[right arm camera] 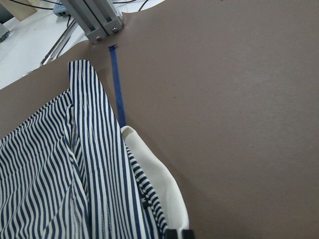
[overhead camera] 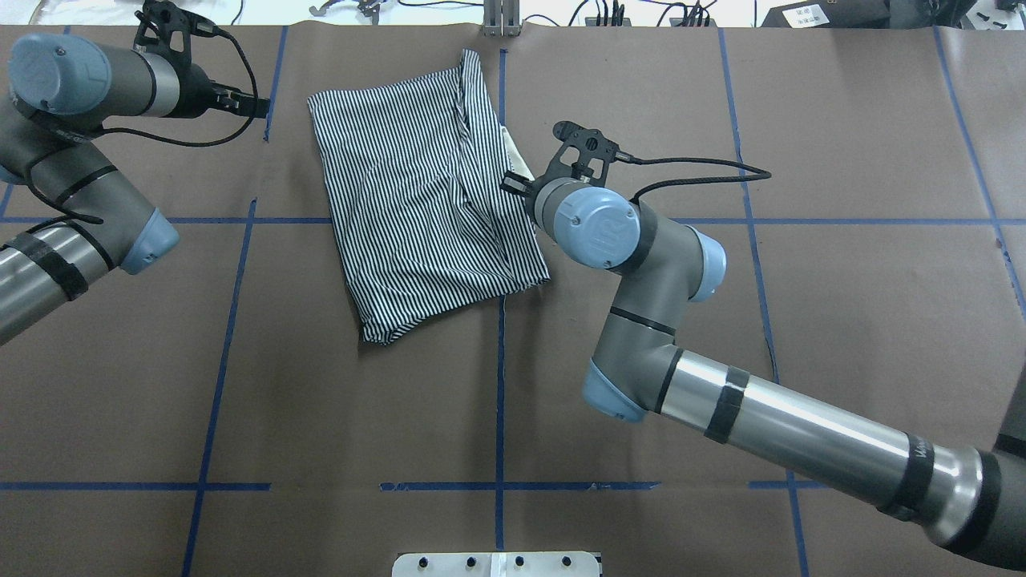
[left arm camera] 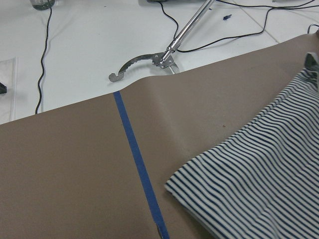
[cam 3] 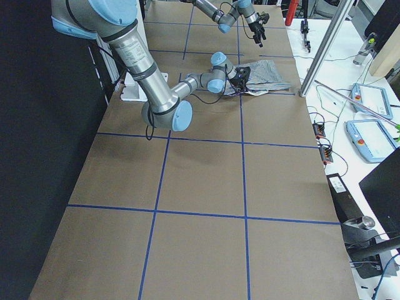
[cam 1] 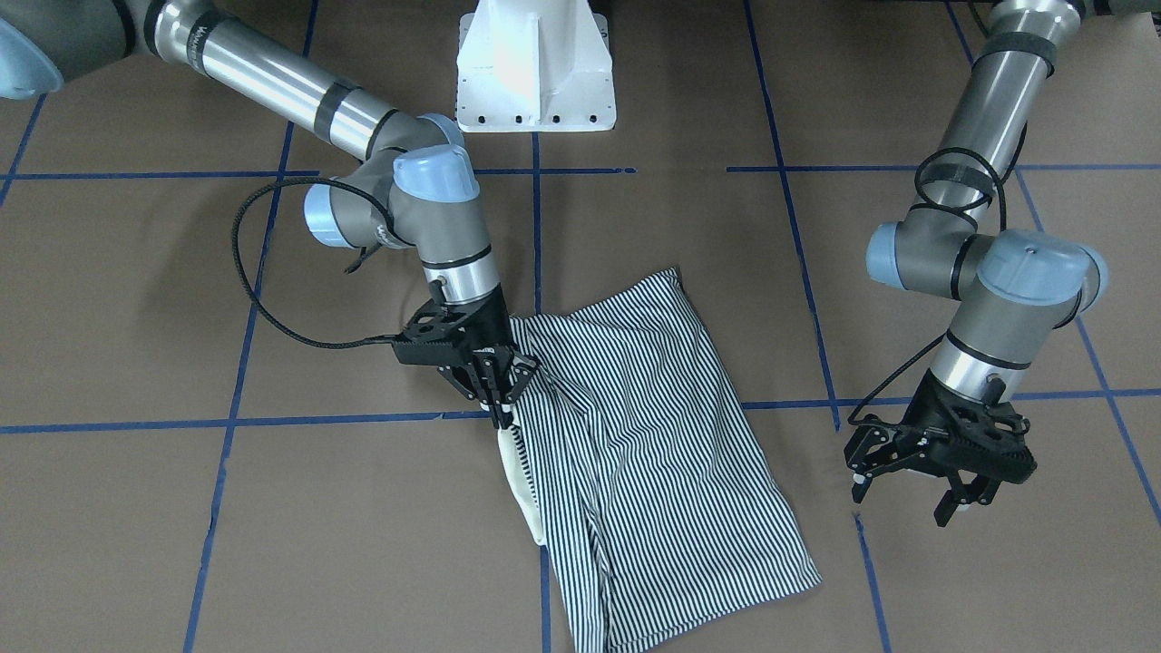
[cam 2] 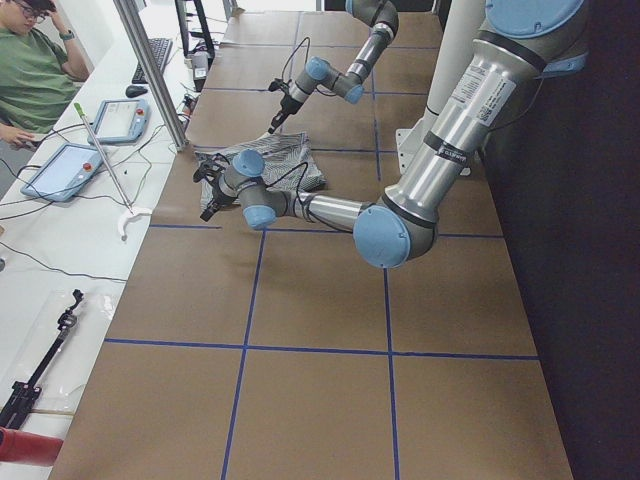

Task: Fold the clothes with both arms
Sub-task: 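Drag the shirt toward the table center with the right gripper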

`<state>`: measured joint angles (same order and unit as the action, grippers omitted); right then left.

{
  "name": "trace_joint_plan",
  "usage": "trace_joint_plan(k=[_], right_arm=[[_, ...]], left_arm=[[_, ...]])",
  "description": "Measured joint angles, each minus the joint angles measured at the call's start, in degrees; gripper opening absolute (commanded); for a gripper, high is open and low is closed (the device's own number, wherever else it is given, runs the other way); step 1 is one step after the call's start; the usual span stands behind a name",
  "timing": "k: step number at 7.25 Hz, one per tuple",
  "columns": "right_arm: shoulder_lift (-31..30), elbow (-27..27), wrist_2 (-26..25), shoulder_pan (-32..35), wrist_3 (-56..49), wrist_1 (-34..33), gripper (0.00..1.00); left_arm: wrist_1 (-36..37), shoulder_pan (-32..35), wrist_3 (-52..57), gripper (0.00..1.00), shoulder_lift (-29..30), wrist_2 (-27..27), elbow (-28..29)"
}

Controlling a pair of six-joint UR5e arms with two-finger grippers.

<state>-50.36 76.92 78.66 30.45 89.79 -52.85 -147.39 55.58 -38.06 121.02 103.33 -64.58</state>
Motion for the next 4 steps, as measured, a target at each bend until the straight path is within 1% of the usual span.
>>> trace_joint_plan(k=[2,3,4], right_arm=[[-10.38,11.27,-2.05,-2.49,-0.2,-0.5,0.0],[-14.32,15.02,-4.11,-4.36,-0.17,-0.51,0.0],[-16.74,17.14,-5.74,-5.81,0.02,-0.51,0.0]], left_arm=[[0.0,-0.18,0.0,1.0,0.0,0.03,-0.31],[0.0,-0.24,0.0,1.0,0.0,0.03,-0.34],[0.0,-0.31,-0.02,1.0,0.0,0.03,-0.36]])
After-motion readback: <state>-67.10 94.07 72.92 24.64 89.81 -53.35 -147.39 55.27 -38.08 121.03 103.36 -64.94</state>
